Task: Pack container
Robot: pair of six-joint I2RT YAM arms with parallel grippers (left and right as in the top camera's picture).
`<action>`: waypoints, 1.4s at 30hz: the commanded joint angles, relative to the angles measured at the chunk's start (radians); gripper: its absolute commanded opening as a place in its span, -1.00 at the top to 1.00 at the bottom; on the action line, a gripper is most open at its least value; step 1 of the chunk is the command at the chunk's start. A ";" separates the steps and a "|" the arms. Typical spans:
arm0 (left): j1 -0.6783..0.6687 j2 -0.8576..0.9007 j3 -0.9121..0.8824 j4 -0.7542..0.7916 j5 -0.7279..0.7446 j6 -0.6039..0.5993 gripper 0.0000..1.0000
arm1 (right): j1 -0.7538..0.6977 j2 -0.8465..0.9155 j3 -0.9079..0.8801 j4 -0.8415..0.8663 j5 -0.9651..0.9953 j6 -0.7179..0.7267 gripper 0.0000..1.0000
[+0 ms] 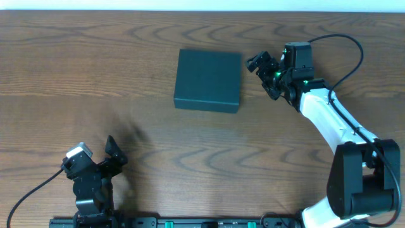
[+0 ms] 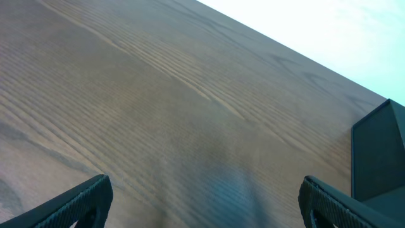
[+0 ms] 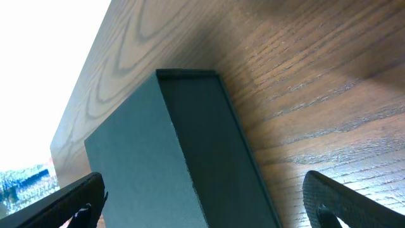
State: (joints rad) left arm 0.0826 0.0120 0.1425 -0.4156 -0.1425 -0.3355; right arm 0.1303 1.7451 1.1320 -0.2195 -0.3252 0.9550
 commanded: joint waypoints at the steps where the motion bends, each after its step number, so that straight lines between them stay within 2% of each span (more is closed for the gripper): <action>1: 0.002 -0.007 -0.021 -0.002 -0.014 0.018 -0.91 | 0.015 -0.027 0.013 -0.014 0.001 0.006 -0.99; 6: 0.002 -0.007 -0.021 -0.002 -0.015 0.018 -0.90 | 0.055 -0.185 0.012 -0.129 0.002 0.005 -0.98; 9: 0.002 -0.007 -0.021 -0.002 -0.014 0.018 -0.90 | 0.084 -0.336 0.009 -0.187 0.141 -0.060 -0.99; 11: 0.002 -0.007 -0.021 -0.002 -0.014 0.018 -0.90 | 0.111 -0.475 -0.012 -0.263 0.315 -0.252 -0.98; 14: 0.002 -0.007 -0.021 -0.002 -0.014 0.018 -0.90 | 0.138 -0.631 -0.090 -0.266 0.509 -0.385 -0.98; 19: 0.002 -0.007 -0.021 -0.002 -0.015 0.018 -0.90 | 0.126 -0.904 -0.347 -0.212 0.735 -0.414 -0.99; 23: 0.002 -0.007 -0.021 -0.002 -0.014 0.018 -0.90 | 0.094 -1.147 -0.632 -0.125 0.763 -0.414 -0.99; 29: 0.002 -0.007 -0.021 -0.002 -0.015 0.018 -0.90 | 0.084 -1.431 -0.914 -0.049 0.753 -0.414 -0.98; 36: 0.002 -0.007 -0.021 -0.002 -0.015 0.018 -0.90 | 0.084 -1.609 -1.051 -0.040 0.754 -0.414 -0.99; 42: 0.002 -0.007 -0.021 -0.002 -0.014 0.018 -0.90 | 0.084 -1.706 -1.050 -0.034 0.755 -0.486 -0.98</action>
State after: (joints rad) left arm 0.0826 0.0101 0.1417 -0.4137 -0.1421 -0.3351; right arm 0.2199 0.0814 0.0864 -0.2565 0.4129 0.5175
